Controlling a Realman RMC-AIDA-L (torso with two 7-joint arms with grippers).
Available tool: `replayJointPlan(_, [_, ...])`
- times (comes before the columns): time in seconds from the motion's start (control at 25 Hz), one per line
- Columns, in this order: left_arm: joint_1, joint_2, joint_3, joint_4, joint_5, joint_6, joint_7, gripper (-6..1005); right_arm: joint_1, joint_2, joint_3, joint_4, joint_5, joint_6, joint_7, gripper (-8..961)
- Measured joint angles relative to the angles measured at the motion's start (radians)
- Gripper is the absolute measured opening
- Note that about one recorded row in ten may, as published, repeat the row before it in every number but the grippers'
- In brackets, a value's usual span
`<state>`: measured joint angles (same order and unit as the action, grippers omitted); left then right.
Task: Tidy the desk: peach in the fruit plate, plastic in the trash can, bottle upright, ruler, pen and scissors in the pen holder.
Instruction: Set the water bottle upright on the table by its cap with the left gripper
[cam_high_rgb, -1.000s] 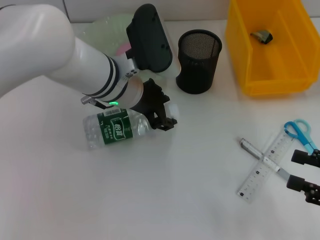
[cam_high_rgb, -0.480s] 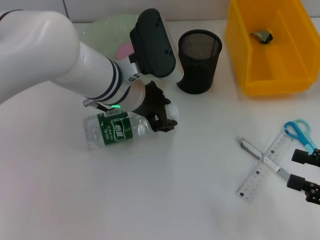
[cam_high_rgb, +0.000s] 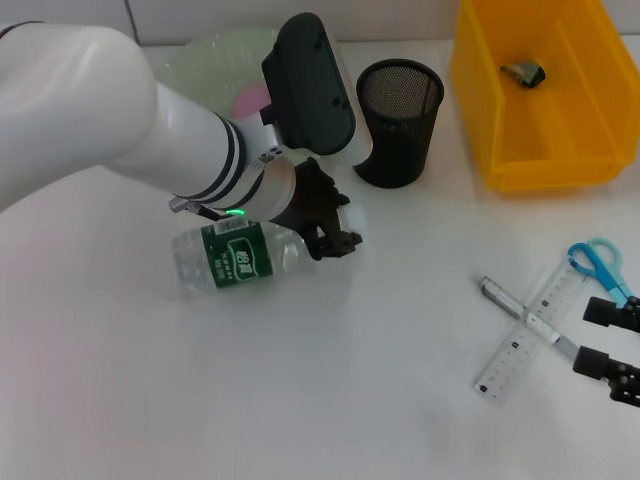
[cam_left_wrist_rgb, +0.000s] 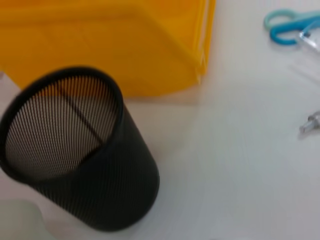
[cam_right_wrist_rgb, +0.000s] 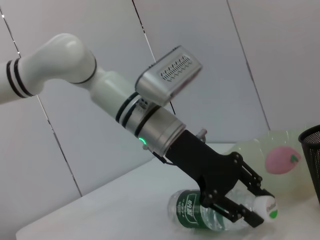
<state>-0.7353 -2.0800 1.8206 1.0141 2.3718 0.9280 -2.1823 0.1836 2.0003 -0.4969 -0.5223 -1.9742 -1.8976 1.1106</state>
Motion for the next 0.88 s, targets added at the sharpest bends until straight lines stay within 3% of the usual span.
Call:
replayJointPlan(0.4, [0.175, 0.002, -0.004, 0.274, -0.009, -0.007, 0.0, 441, 0.012, 0.0, 0.0, 0.007, 0.0, 0.002, -0.005, 668])
replayJointPlan(0.56, [0.218, 0.003, -0.009, 0.328, -0.016, -0.016, 0.001, 441, 0.022, 0.0, 0.0, 0.016, 0.0, 0.003, -0.01, 668])
replayJointPlan(0.6, [0.271, 0.005, -0.02, 0.387, -0.031, -0.026, 0.007, 442, 0.024, 0.0, 0.0, 0.017, 0.0, 0.005, -0.01, 668])
replayJointPlan(0.84, [0.3, 0.008, -0.028, 0.412, -0.063, -0.038, 0.012, 442, 0.04, 0.0, -0.001, 0.024, 0.0, 0.016, -0.011, 668])
replayJointPlan(0.88, [0.331, 0.009, -0.064, 0.419, -0.149, -0.044, 0.066, 442, 0.042, 0.0, -0.002, 0.026, 0.0, 0.016, -0.011, 668])
